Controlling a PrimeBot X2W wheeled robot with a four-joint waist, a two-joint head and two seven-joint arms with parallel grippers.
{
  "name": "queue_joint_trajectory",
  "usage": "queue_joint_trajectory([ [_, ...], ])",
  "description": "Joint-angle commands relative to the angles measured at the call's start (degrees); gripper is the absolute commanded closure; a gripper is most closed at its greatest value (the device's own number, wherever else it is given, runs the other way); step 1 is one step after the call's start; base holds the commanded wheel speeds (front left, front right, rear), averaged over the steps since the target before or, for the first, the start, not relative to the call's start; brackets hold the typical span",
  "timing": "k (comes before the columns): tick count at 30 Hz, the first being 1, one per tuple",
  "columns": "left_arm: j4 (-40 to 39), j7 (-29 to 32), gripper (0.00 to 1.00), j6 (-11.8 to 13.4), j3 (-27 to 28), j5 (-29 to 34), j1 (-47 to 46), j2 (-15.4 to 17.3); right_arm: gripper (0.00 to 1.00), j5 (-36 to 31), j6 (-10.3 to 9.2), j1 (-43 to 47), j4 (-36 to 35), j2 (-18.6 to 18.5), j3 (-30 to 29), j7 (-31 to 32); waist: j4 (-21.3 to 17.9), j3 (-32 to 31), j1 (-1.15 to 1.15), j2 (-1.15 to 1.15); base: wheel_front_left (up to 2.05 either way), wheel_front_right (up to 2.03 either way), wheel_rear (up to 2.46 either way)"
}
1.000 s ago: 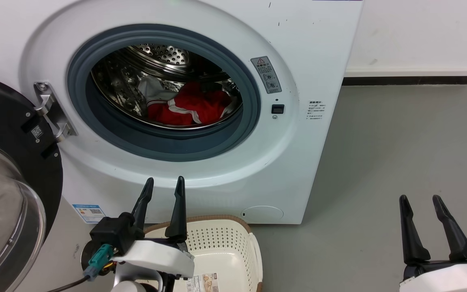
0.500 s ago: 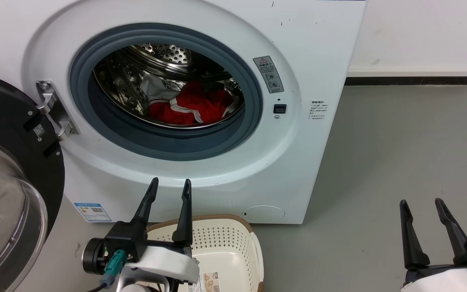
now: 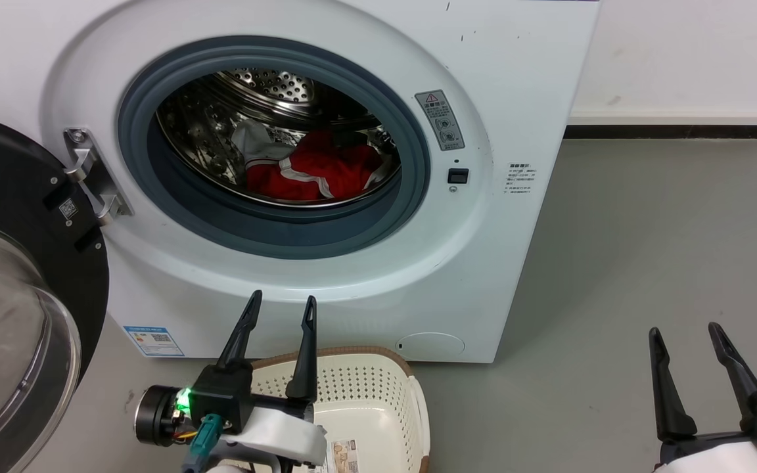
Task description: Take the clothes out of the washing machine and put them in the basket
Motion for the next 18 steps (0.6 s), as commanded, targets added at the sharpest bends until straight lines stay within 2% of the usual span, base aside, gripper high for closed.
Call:
queue_joint_trajectory([
  [1,0.0,-0.5,0.0,0.2,-0.1,1.2,0.3,0.1,0.0,-1.1,-0.02,0.9,-0.5,-0.2,0.0,-0.5,0.0,0.0,0.0,0.0,0.0,0.0,0.0],
  [18,0.3,-0.8,0.0,1.0,0.1,1.0,0.7,0.1,0.0,-1.0,-0.02,0.5,0.5,-0.2,-0.3,-0.8,0.5,0.3,0.0,0.0,0.0,0.0,0.0],
])
